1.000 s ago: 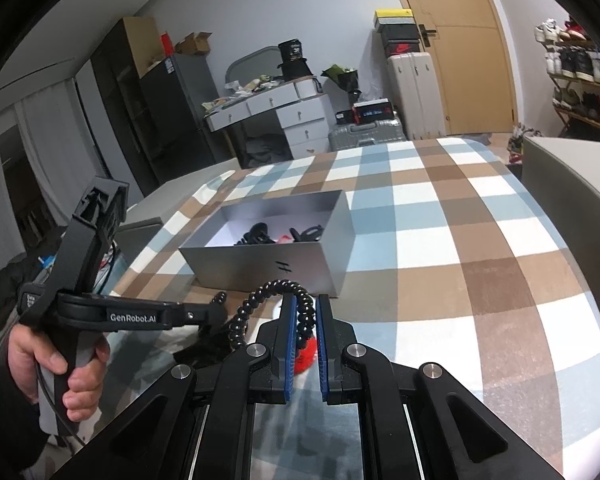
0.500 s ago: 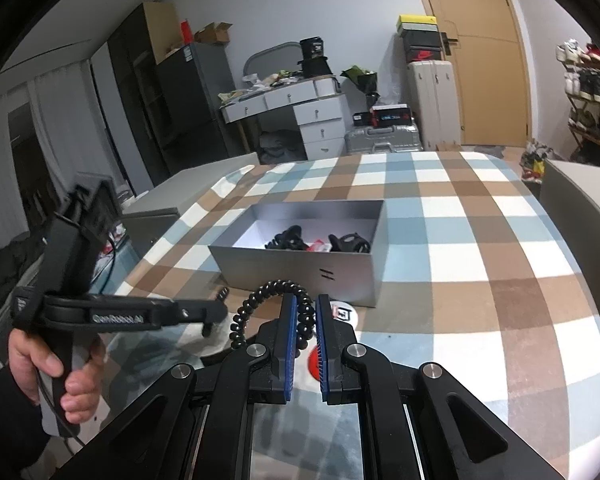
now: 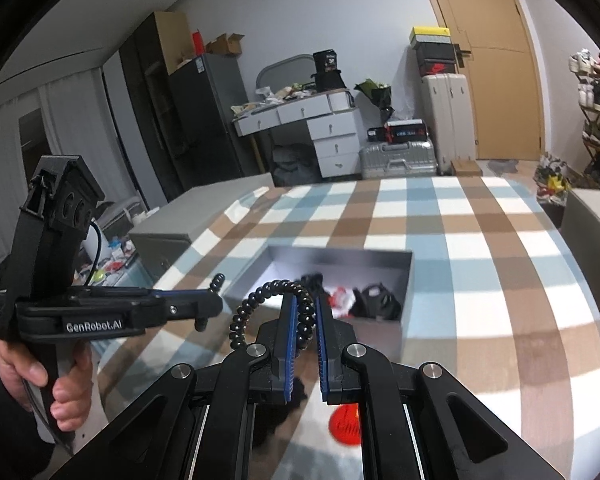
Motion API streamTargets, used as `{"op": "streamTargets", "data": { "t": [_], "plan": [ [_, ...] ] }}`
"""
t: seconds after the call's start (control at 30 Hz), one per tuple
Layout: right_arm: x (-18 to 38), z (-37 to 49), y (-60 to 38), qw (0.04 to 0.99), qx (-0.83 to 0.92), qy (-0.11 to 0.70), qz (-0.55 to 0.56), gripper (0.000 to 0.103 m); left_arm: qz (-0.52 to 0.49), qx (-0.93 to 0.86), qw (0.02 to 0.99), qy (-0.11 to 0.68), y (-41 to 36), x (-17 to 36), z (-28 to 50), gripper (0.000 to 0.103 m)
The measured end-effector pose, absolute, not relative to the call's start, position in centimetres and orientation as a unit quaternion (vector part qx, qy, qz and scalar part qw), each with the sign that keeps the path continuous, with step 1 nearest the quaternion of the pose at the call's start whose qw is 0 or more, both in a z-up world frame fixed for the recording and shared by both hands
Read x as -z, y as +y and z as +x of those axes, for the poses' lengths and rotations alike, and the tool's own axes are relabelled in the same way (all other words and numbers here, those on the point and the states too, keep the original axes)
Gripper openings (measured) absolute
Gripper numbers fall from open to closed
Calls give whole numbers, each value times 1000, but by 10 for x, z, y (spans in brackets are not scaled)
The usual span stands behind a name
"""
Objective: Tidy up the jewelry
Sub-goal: 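Carry both bracelets into the grey box and open both grippers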
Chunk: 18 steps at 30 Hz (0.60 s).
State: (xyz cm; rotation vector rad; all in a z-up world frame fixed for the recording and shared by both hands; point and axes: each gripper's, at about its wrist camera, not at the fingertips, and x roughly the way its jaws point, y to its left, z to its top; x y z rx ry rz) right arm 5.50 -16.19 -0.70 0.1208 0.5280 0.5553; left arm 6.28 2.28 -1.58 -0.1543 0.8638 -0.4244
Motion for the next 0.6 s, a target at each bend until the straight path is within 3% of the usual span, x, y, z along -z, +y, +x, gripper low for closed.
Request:
{"op": "streamTargets", "data": {
  "t": [0.6],
  "plan": [
    [7, 117, -166, 921, -268, 269, 82, 9, -78, 232, 869, 431, 7, 23, 115, 5]
  ]
}}
